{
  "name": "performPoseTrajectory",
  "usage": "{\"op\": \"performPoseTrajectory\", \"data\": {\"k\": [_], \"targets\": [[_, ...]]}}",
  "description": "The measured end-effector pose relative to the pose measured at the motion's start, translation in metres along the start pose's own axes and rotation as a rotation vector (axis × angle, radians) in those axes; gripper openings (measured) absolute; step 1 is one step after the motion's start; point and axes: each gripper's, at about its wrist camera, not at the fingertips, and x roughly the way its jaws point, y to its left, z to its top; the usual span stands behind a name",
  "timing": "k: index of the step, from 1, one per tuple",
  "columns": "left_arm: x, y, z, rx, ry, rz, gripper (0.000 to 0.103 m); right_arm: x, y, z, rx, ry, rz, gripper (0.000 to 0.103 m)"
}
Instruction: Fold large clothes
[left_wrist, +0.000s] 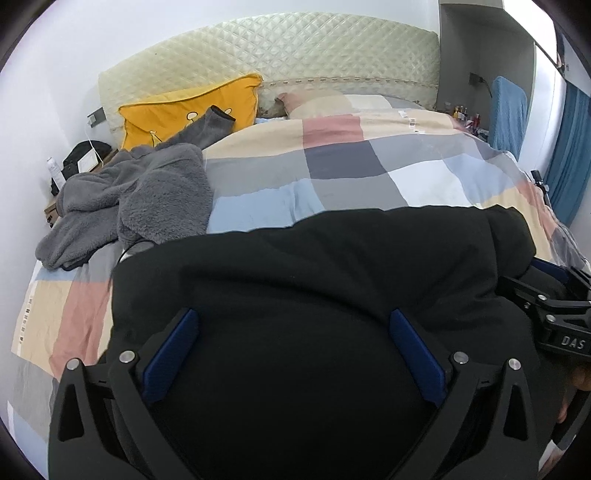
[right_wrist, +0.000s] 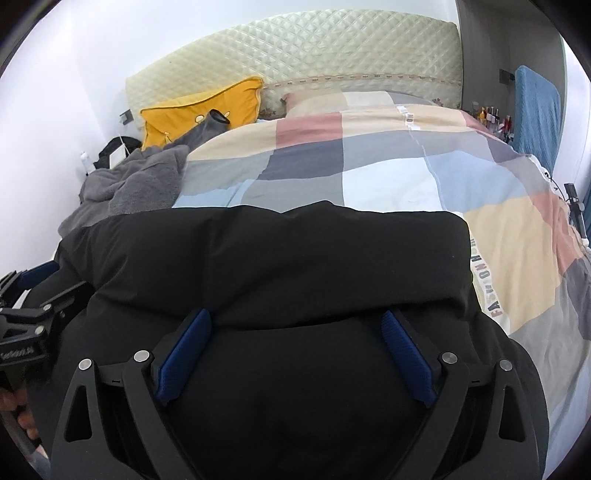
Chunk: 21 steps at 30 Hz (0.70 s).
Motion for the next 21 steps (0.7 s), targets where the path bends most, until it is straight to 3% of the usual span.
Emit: {"op": "performPoseTrajectory", "data": {"k": [2,12,21], "targets": [[0.001,0.004,-0.001,-0.013,-0.025,0.033,0.103,0.003,0.001,0.001,-0.006,-0.007,0.008,0.095],[0.032,0.013,0.002,-0.045,-0.022,0.026,0.103,0.029,0.006,0.01,-0.012,-0.037,0.013,0.099],[0.028,0.013,-0.01,-0.05,-0.038,0.034,0.103,0.026,0.015,0.001,-0.061,-0.062,-0.007,0.1]]}}
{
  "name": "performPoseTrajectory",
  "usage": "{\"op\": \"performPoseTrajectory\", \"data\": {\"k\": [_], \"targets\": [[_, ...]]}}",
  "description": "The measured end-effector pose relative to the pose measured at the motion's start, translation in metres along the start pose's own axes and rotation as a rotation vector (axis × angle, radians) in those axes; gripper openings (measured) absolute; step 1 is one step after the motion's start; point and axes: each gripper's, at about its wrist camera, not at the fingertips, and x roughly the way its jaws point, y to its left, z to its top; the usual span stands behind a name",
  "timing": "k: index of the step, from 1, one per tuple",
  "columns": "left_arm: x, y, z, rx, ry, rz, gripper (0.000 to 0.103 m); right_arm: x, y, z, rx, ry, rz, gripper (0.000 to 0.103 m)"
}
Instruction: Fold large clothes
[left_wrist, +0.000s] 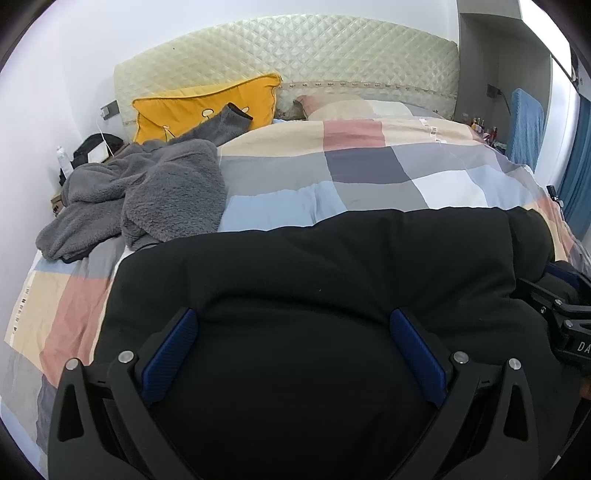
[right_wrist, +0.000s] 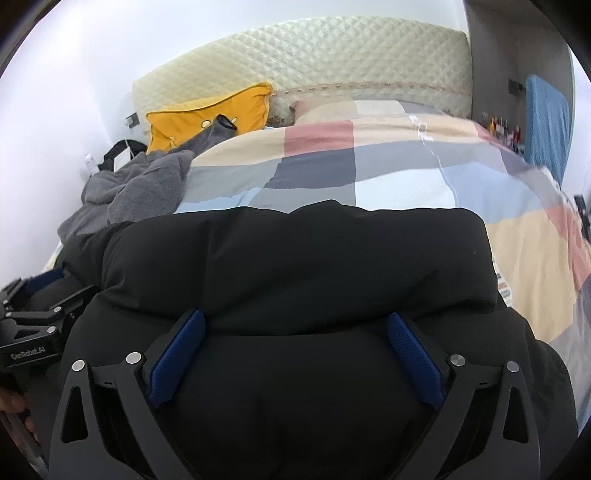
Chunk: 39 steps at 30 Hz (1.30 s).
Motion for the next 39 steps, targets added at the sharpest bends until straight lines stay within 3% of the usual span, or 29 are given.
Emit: {"op": "performPoseTrajectory", "data": {"k": [15,25,30,34,39], "targets": [[-0.011,0.032,-0.011,-0.066,-0.062,0.001,0.103,-0.008,-0.014,-0.008,-0.014,-0.038,0.051,0.1],[-0.015,0.088,-0.025,-0.182,-0.045,0.103,0.103,-0.015,-0.042,-0.011,-0.004,-0.02,0.058,0.102],[-0.01,0.102,-0.025,-0.252,0.016,0.024,0.103,-0.022,-0.068,-0.013,0.087,-0.003,0.072,0.102],[-0.027,0.092,-0.015,-0.206,0.002,0.074,0.103,-0.043,-0.068,-0.012,0.101,-0.044,0.087,0.102],[-0.067,0.087,-0.005,-0.212,-0.021,0.038,0.103,-0.094,-0.053,0.004,0.074,-0.129,0.106,0.102]]}}
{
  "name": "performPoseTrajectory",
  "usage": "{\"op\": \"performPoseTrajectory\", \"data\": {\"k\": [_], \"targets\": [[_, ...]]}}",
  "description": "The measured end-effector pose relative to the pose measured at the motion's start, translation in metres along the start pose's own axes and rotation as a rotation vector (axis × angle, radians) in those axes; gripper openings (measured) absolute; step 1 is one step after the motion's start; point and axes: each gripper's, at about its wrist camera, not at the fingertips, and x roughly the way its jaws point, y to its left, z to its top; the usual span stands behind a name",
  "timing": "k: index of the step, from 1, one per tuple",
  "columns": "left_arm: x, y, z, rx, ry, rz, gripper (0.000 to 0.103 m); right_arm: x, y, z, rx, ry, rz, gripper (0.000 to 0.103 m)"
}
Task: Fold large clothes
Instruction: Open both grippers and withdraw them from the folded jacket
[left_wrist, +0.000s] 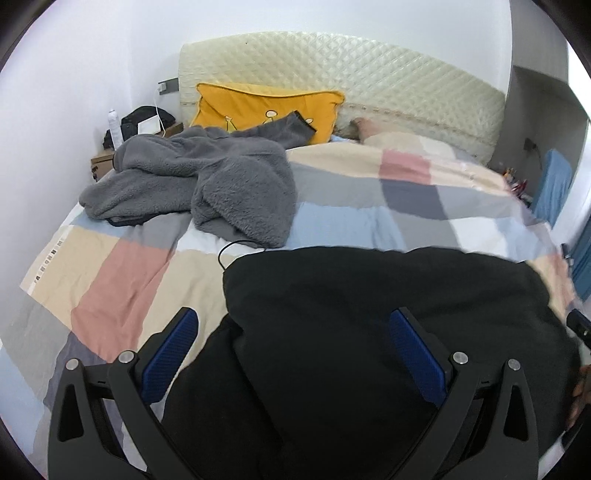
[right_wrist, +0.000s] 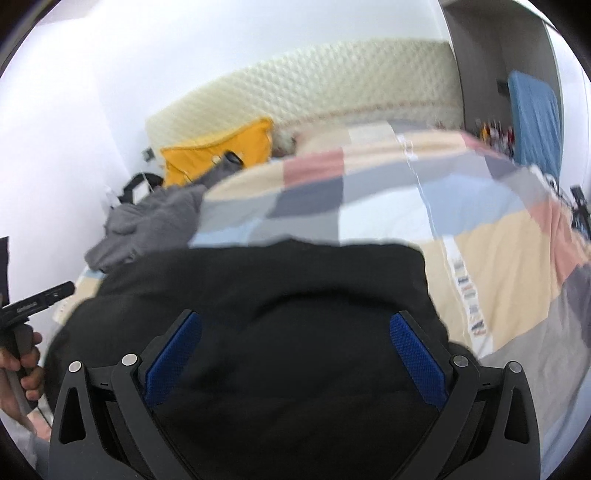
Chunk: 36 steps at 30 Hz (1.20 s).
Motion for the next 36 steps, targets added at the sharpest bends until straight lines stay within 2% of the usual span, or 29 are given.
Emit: {"op": "performPoseTrajectory", "data": {"k": [5,10,17,25,31,36], "targets": [[-0.055,-0.016,0.012,0.031,-0.069,-0.013,0.103,-0.06,0.026,0.026,-0.039,-0.098,-0.051,0.103],[-0.115,-0.033,0.022,0.068,-0.109,-0.073,0.103,-0.113,0.054,0.041,-0.082,-0.149,-0.057,0.103],[-0.187,-0.052,0.016,0.138,-0.179,-0.101,0.103,-0.195,0.092,0.051,-0.112,-0.261,-0.001,0.103],[-0.257,-0.06,0.007,0.128,-0.263,-0.142,0.103,-0.277,0.122,0.039,-0.143,-0.388,0.016,0.103],[-0.298,-0.067,-0.009,0.139,-0.296,-0.149,0.103,-0.312,0.141,0.016,-0.172,-0.406,0.024,0.103],[-0.327,-0.069,-0.027,0.143,-0.315,-0.154,0.103,-0.32,0.15,-0.004,-0.17,-0.382,0.003,0.103]]}}
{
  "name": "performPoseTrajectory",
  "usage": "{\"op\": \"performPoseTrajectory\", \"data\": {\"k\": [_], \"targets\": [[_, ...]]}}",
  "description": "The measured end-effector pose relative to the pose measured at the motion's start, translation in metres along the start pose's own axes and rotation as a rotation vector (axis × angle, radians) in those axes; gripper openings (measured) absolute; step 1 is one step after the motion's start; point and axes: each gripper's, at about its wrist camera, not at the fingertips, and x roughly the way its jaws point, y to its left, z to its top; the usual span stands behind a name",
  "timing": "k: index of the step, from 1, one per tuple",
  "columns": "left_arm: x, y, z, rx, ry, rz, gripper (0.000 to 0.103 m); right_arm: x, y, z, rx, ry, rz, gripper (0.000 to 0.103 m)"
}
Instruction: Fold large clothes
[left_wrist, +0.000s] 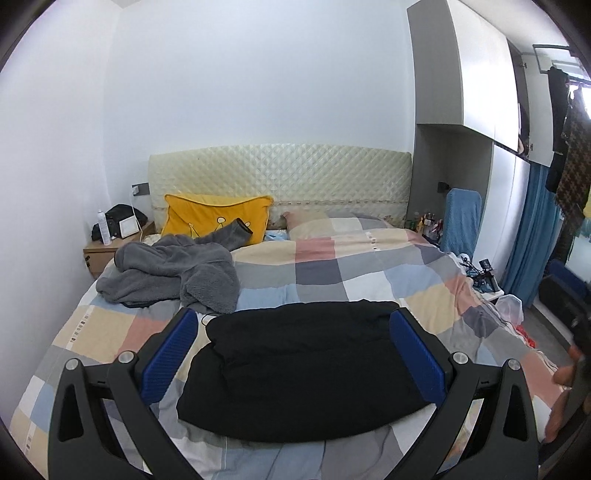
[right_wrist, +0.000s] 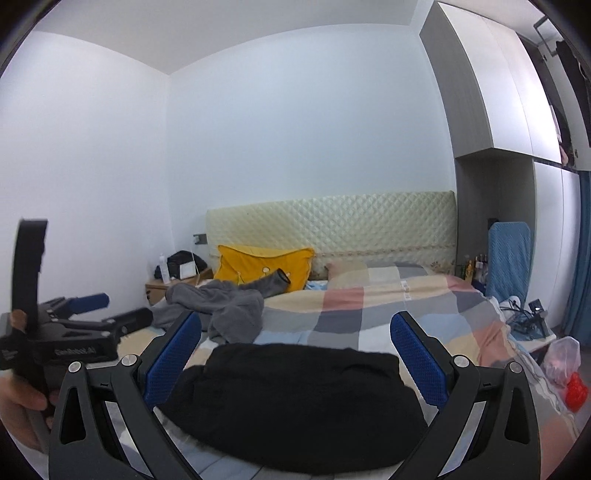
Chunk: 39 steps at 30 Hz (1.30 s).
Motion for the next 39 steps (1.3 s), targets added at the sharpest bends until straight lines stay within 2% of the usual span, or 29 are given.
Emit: {"op": "performPoseTrajectory", "data": {"k": [6,9,12,21,29,36,39], "targets": [[-0.025,-0.003,-0.015,-0.014,-0.005,0.021,0.103,-0.015,0.01,-0.024,0.031,0.028,0.004,0.103],[-0.031,-0.007,-0.029,-0.007,0.017,0.056,0.103,-0.016,0.013,-0.039,0.04,0.072,0.017,0.103],[-0.031,-0.008,-0.041,-0.02,0.042,0.054,0.103,-0.017,0.016,-0.05,0.02,0.107,-0.004,0.103],[-0.023,0.003,-0.074,-0.083,0.117,0.056,0.103,-0.021,0.016,-0.083,0.026,0.146,-0.05,0.103],[-0.004,0.0,-0.104,-0.056,0.203,0.055,0.103,-0.006,0.022,-0.102,0.029,0.192,-0.056,0.103],[0.003,0.01,-0.113,-0.08,0.23,0.063,0.103,0.0,0.025,-0.114,0.031,0.221,-0.063,0.103],[0.006,0.013,-0.115,-0.1,0.244,0.027,0.103,0.0,0.024,-0.116,0.028,0.22,-0.076,0.103]]}}
